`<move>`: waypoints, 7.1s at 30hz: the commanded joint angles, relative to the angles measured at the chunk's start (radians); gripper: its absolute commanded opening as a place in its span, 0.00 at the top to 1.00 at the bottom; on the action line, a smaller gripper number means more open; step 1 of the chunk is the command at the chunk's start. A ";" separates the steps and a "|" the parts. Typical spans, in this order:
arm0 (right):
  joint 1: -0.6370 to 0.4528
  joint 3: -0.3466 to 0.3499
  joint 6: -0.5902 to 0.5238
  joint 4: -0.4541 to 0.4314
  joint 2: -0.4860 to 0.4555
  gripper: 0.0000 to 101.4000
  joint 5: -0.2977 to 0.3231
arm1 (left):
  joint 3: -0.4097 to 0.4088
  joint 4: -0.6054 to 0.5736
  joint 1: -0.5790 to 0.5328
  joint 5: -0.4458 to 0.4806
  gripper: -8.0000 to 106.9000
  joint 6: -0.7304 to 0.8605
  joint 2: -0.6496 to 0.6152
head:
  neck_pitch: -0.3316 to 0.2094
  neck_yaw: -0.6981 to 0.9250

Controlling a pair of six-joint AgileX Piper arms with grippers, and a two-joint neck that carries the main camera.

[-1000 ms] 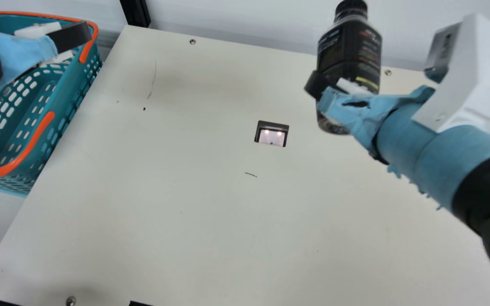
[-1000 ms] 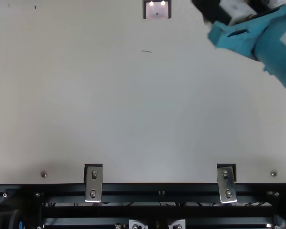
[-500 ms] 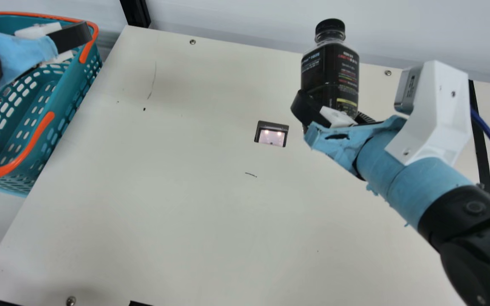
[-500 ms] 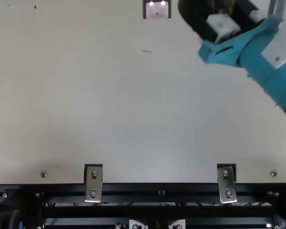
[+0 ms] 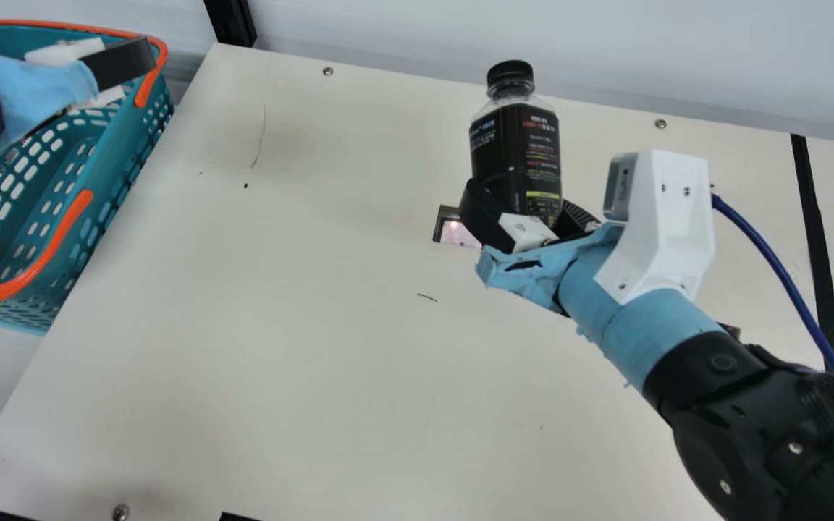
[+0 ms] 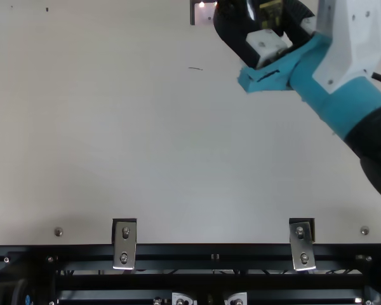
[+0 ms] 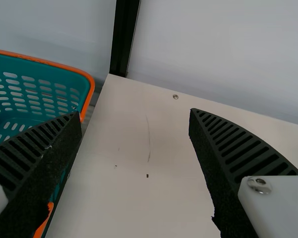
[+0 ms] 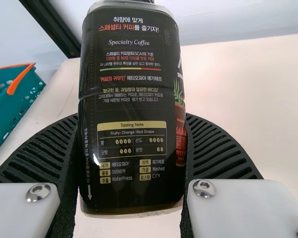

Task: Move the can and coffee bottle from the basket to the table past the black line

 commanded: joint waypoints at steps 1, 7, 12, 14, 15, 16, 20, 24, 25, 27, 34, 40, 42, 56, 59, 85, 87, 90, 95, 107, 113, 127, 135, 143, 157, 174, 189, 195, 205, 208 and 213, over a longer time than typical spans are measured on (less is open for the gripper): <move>0.000 -0.018 -0.007 -0.001 0.026 1.00 0.001 | 0.000 0.000 0.000 0.000 0.15 0.000 0.000 | -0.003 0.006; 0.004 -0.081 -0.025 -0.003 0.091 1.00 0.009 | 0.000 0.000 0.000 0.000 0.15 0.000 0.000 | -0.003 0.006; 0.009 -0.134 -0.038 -0.003 0.139 1.00 0.024 | 0.000 0.000 0.000 0.000 0.15 0.000 0.000 | -0.003 0.006; 0.011 -0.155 -0.044 -0.002 0.156 1.00 0.032 | 0.000 0.000 0.000 0.000 0.15 0.000 0.000 | -0.003 0.006; 0.011 -0.164 -0.047 0.000 0.164 1.00 0.036 | 0.000 0.000 0.000 0.000 0.15 0.000 0.000 | -0.003 0.006; 0.012 -0.173 -0.050 0.001 0.172 1.00 0.040 | 0.000 0.000 0.000 0.000 0.15 0.000 0.000 | -0.003 0.006; 0.013 -0.204 -0.065 0.007 0.198 1.00 0.058 | 0.000 0.000 0.000 0.000 0.15 0.000 0.000 | -0.003 0.006; 0.013 -0.227 -0.085 0.018 0.220 1.00 0.072 | 0.000 0.000 0.000 0.000 0.15 0.000 0.000 | -0.003 0.006; 0.013 -0.232 -0.093 0.022 0.224 1.00 0.076 | 0.000 0.000 0.000 0.000 0.15 0.000 0.000 | -0.003 0.006; 0.012 -0.240 -0.109 0.029 0.232 1.00 0.083 | 0.000 0.000 0.000 0.000 0.15 0.000 0.000 | -0.003 0.006; 0.006 -0.262 -0.191 0.064 0.251 1.00 0.113 | 0.000 0.000 0.000 0.000 0.15 0.000 0.000 | -0.003 0.006; 0.007 -0.273 -0.260 0.103 0.260 1.00 0.128 | 0.000 0.000 0.000 0.000 0.15 0.000 0.000 | -0.003 0.006; 0.008 -0.276 -0.281 0.117 0.263 1.00 0.131 | 0.000 0.000 0.000 0.000 0.15 0.000 0.000 | -0.003 0.006; -0.080 -0.255 -0.455 0.277 0.245 1.00 0.125 | 0.000 0.000 0.000 0.000 0.15 0.000 0.000 | 0.005 -0.072; -0.117 -0.228 -0.511 0.331 0.228 1.00 0.119 | 0.000 0.000 0.000 0.000 0.15 0.000 0.000 | 0.009 -0.140; -0.442 0.075 -0.889 0.734 -0.015 1.00 0.063 | 0.000 0.000 0.000 0.000 0.15 0.000 0.000 | -0.046 -0.810; -0.477 0.096 -0.906 0.750 -0.038 1.00 0.065 | 0.000 0.000 0.000 0.000 0.15 0.000 0.000 | -0.054 -0.849; -0.534 0.127 -0.934 0.768 -0.069 1.00 0.068 | 0.000 0.000 0.000 0.000 0.15 0.000 0.000 | -0.062 -0.882; -0.642 0.169 -0.984 0.789 -0.110 1.00 0.066 | 0.000 0.000 0.000 0.000 0.15 0.000 0.000 | -0.062 -0.882; -0.863 0.202 -1.139 0.809 -0.122 1.00 0.054 | 0.000 0.000 0.000 0.000 0.15 0.000 0.000 | -0.062 -0.882; -0.933 0.207 -1.242 0.831 -0.084 1.00 0.034 | 0.000 0.000 0.000 0.000 0.15 0.000 0.000 | -0.062 -0.882; -0.944 0.229 -1.488 1.023 -0.020 1.00 -0.039 | 0.000 0.000 0.000 0.000 0.15 0.000 0.000 | -0.062 -0.882; -0.908 0.234 -1.594 1.149 -0.018 0.00 -0.075 | 0.000 0.000 0.000 0.000 0.15 0.000 0.000 | -0.062 -0.882; -0.859 0.238 -1.722 1.297 -0.066 0.00 -0.134 | 0.000 0.000 0.000 0.000 0.15 0.000 0.000 | -0.062 -0.882; -0.700 0.169 -2.023 1.648 -0.233 0.00 -0.197 | 0.000 0.000 0.000 0.000 0.15 0.000 0.000 | -0.062 -0.862; -0.505 0.132 -2.088 1.813 -0.278 0.00 -0.124 | 0.000 0.000 0.000 0.000 0.15 0.000 0.000 | -0.083 -0.625; -0.479 0.135 -2.018 1.752 -0.266 0.00 -0.111 | -0.004 0.031 -0.012 -0.001 0.15 -0.016 -0.015 | -0.083 -0.625; -0.476 0.099 -1.965 1.726 -0.220 0.00 -0.095 | -0.043 0.118 -0.030 -0.005 0.15 -0.063 -0.032 | -0.083 -0.625; -0.520 0.166 -1.947 1.813 -0.291 0.00 0.017 | -0.073 0.292 -0.084 0.112 0.15 -0.246 -0.210 | -0.083 -0.625; -0.540 0.223 -1.910 1.813 -0.333 0.00 0.063 | -0.061 0.333 -0.102 0.154 0.15 -0.300 -0.281 | -0.083 -0.625; -0.573 0.316 -1.859 1.813 -0.412 0.00 0.134 | -0.028 0.393 -0.138 0.226 0.15 -0.379 -0.403 | -0.083 -0.625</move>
